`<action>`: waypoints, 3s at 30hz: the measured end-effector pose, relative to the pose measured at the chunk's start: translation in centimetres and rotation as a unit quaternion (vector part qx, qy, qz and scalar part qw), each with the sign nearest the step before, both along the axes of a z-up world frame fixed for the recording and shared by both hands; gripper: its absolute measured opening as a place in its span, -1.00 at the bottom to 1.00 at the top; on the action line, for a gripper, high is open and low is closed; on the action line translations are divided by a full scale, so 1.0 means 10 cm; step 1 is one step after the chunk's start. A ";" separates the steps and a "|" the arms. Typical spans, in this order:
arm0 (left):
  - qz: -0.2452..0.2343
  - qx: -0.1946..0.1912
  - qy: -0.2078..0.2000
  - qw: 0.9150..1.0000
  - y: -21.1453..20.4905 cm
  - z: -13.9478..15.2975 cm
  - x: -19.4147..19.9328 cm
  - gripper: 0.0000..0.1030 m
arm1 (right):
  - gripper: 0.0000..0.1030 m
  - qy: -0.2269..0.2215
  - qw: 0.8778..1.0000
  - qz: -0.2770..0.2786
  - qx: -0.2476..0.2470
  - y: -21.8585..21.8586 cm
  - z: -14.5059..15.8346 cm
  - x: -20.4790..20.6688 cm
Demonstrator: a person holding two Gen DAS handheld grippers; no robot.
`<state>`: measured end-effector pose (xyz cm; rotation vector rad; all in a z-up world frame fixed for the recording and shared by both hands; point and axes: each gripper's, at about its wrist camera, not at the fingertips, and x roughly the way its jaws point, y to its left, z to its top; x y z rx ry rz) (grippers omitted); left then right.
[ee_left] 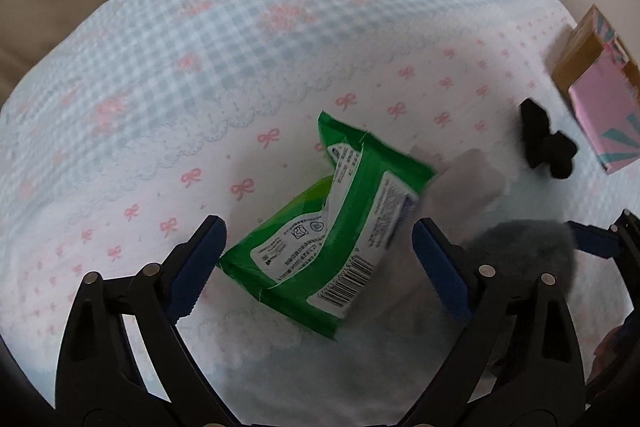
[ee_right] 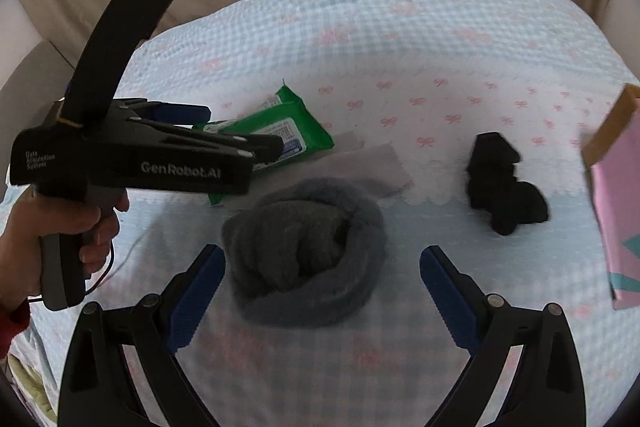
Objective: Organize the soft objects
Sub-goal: 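Grasp the green wipes packet with the left tool while the right grasps the grey sock, then lift the packet and sock and carry both over the cardboard box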
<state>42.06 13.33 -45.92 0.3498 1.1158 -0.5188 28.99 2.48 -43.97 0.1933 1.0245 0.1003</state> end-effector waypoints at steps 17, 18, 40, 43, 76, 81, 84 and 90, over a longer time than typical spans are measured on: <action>-0.083 0.006 -0.004 0.997 -0.19 -0.21 0.10 0.14 | 0.48 0.007 0.999 0.052 -0.002 0.21 -0.29 0.28; -0.087 0.008 -0.006 0.996 -0.20 -0.20 0.09 0.03 | 0.43 0.006 0.999 0.053 -0.003 0.22 -0.29 0.28; -0.031 -0.038 -0.012 0.999 0.03 0.58 0.02 -0.29 | 0.10 -0.010 1.000 0.023 0.003 0.10 0.20 0.12; -0.020 -0.044 -0.014 0.999 0.07 0.84 -0.09 -0.29 | 0.10 -0.019 1.000 0.018 -0.001 0.07 0.46 0.04; 0.089 -0.100 -0.055 0.989 -2.18 2.97 -1.65 -0.29 | 0.09 -0.121 0.992 -0.018 -0.021 -2.48 2.87 -1.16; 0.101 -0.100 -0.033 0.989 -2.81 2.70 -1.65 -0.29 | 0.10 -0.102 0.994 -0.028 -0.026 -3.21 2.77 -1.13; 0.106 -0.098 -0.017 0.989 -3.11 2.53 -1.61 -0.29 | 0.09 -0.082 0.996 -0.037 -0.026 -3.60 2.67 -1.04; 0.116 -0.079 0.022 0.990 -3.61 2.02 -1.47 -0.29 | 0.10 -0.036 0.998 -0.049 -0.015 -4.19 2.29 -0.74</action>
